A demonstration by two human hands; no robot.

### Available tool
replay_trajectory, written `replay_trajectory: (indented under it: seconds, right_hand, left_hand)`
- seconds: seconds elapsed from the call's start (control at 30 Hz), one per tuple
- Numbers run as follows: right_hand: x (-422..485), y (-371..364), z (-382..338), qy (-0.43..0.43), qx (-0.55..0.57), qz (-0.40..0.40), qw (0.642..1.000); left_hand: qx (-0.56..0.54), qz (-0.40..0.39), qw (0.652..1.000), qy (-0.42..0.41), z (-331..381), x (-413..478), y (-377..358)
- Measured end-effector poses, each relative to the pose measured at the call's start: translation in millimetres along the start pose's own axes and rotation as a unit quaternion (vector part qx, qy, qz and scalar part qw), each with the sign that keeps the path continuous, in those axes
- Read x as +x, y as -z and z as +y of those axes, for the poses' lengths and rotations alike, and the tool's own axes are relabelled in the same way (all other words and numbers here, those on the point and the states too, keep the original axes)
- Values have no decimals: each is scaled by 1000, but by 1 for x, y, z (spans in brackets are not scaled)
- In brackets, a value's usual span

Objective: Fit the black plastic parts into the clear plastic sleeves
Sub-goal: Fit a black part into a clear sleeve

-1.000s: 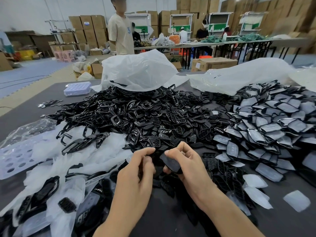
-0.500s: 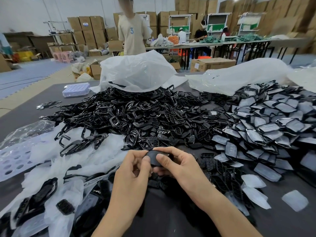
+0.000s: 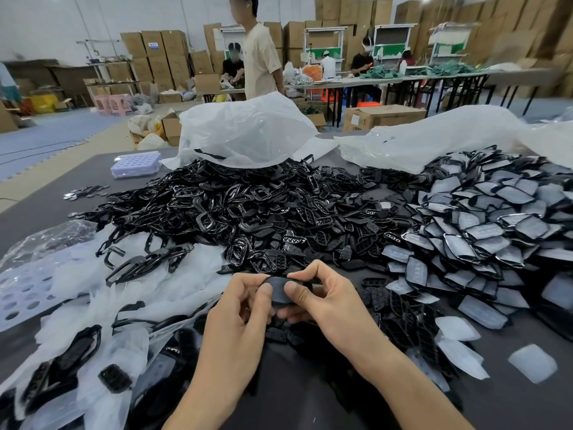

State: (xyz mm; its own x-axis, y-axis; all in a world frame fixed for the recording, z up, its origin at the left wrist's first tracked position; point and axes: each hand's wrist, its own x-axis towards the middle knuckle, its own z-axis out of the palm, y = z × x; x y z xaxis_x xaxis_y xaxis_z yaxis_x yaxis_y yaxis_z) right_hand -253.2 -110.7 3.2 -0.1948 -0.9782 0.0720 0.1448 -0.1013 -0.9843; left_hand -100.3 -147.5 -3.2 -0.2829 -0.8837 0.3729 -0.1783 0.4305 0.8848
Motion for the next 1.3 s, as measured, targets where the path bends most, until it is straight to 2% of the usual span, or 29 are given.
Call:
replay_trajectory:
  seconds: [0.23,0.37,0.57,0.63,0.73,0.8,0.87,0.9,0.97,1.07,1.17,1.23,1.3]
  right_hand:
    - [-2,0,-2,-12,17,-32,999]
    - [-2,5,-3,-19,-26,-67,997]
    - [-1,13,-3,-37,-68,-77,994]
    - [2,19,-7,-23,-71,-27,997]
    - [6,44,-20,46,-32,156,986]
    - [5,71,-29,111,38,297,948]
    - [2,94,-34,150,95,404,898]
    - [0,102,-35,157,107,436,880]
    - [0,104,-36,150,88,456,873]
    - [4,85,-30,134,-22,391,910]
    - [6,60,-16,124,-199,275,933]
    - [6,44,-5,111,-326,186,920]
    - [7,34,10,76,-460,89,880]
  left_hand:
    - [13,11,1000,8,-2,1,2]
    - [22,2,1000,9,-4,1,3]
    - [7,15,1000,15,-5,1,1]
    - [5,10,1000,7,-6,0,0]
    - [36,-8,999,-18,-5,-3,1]
    - [73,-18,996,-39,-6,-6,2]
    - [106,-37,993,-38,-4,-8,2]
    - [123,-48,991,-36,-3,-9,1]
    - [158,-71,984,-38,-2,-10,0]
    - [261,-121,952,-106,-2,-11,-3]
    - [383,-136,889,-212,-10,-11,-6]
    - [439,-106,865,-218,-15,-5,-5]
    - [485,-70,854,-174,-20,4,-1]
